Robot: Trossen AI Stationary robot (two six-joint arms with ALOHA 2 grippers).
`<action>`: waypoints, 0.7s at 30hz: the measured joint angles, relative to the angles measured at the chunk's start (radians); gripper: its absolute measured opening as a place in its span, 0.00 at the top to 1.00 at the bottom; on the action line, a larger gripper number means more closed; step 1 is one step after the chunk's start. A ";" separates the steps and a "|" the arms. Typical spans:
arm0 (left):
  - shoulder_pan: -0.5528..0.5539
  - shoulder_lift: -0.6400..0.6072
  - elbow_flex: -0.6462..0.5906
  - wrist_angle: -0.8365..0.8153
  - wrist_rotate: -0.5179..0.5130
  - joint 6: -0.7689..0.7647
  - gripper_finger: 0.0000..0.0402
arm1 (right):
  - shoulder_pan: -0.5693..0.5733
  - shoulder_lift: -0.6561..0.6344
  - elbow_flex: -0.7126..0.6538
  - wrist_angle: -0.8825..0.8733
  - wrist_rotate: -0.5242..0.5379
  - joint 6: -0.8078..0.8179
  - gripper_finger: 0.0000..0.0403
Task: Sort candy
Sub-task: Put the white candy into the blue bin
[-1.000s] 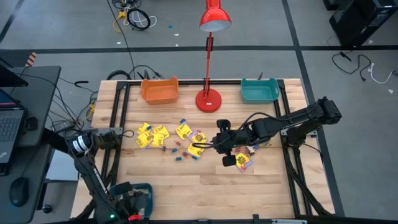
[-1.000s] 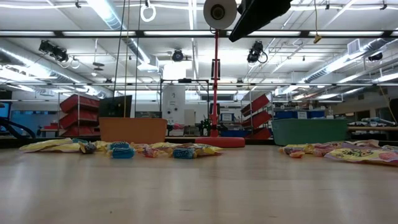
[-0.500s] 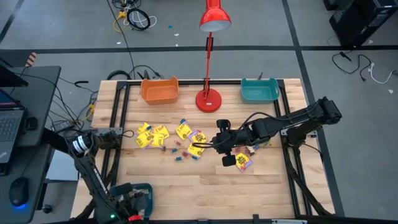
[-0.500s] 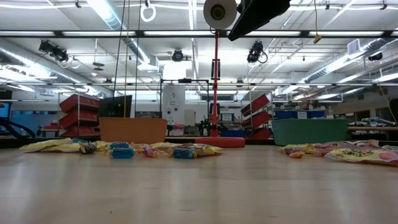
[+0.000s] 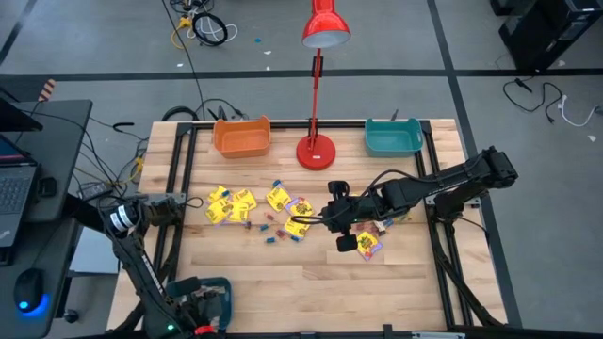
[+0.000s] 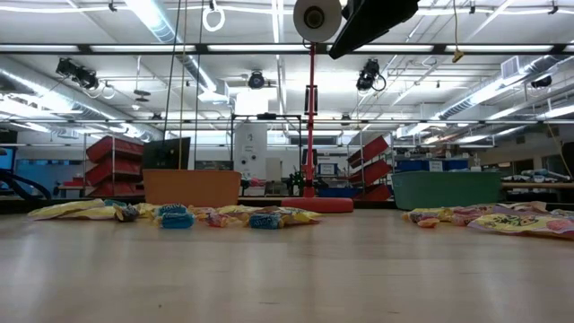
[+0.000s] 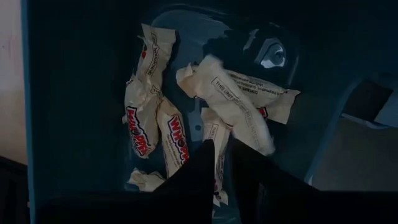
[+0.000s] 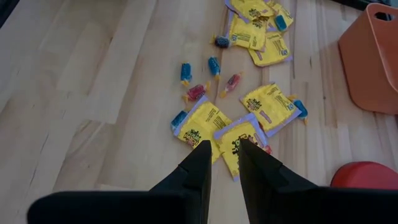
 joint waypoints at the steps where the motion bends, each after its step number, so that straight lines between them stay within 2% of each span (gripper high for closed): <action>1: 0.000 0.000 0.000 0.000 0.001 0.000 0.86 | 0.000 0.000 0.000 0.000 0.000 -0.001 0.83; 6: 0.000 0.000 0.042 -0.035 0.003 0.000 0.85 | 0.000 -0.009 0.000 -0.017 0.000 -0.008 0.83; 10: 0.000 0.000 0.129 -0.140 0.001 0.000 0.85 | 0.000 -0.045 0.000 -0.044 0.000 0.001 0.83; 12: 0.000 0.000 0.185 -0.209 -0.033 0.001 0.85 | 0.002 -0.066 0.000 -0.072 0.000 0.016 0.83; 15: 0.000 0.000 0.269 -0.316 -0.124 0.013 0.85 | 0.006 -0.102 0.000 -0.129 0.000 0.043 0.83; 18: 0.000 0.000 0.338 -0.413 -0.258 0.042 0.85 | 0.013 -0.128 0.000 -0.191 0.003 0.076 0.83; 21: 0.006 -0.007 0.366 -0.409 -0.427 0.153 0.85 | 0.022 -0.144 0.000 -0.262 0.005 0.123 0.83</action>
